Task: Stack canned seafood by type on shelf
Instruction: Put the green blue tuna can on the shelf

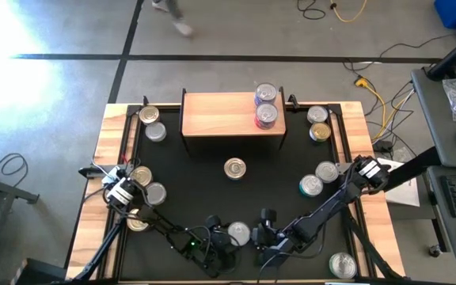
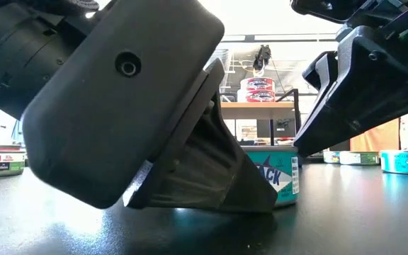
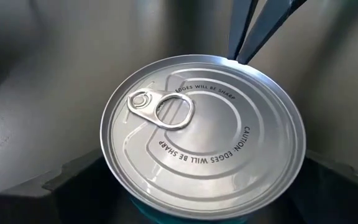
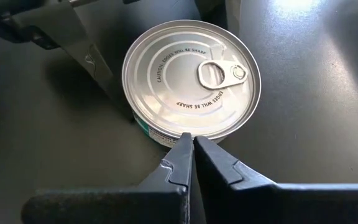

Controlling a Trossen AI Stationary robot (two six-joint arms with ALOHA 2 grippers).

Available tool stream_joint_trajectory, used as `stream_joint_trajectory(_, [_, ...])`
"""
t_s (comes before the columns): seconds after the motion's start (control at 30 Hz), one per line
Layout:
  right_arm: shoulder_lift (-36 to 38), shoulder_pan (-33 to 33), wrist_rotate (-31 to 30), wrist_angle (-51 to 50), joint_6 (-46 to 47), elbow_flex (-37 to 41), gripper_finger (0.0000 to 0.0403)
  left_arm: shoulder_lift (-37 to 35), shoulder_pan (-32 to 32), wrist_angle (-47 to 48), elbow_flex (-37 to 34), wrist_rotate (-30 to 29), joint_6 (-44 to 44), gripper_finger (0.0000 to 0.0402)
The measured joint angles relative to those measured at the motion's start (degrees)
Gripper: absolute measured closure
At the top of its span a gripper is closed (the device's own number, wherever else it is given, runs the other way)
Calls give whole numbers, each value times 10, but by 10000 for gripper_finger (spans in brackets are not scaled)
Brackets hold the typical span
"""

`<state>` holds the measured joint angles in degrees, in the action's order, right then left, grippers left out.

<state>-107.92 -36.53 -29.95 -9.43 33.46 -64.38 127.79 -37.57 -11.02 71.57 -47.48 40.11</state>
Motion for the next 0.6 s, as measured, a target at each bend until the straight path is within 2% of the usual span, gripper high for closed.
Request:
stream_joint_trajectory(0.13, [0,0,0,0,-1,0,390,0,0,-2,0,-2,0,8])
stream_joint_trajectory(0.33, [6,-1,2,-5,-11,0,390,-3,0,-1,0,-3,-2,43])
stream_joint_trajectory(0.47, [31,-12,1,-32,-10,2,390,-26,9,51,0,4,-15,43])
stream_joint_trajectory(0.6, [87,-29,-4,-96,12,0,390,-84,23,118,0,-5,-40,43])
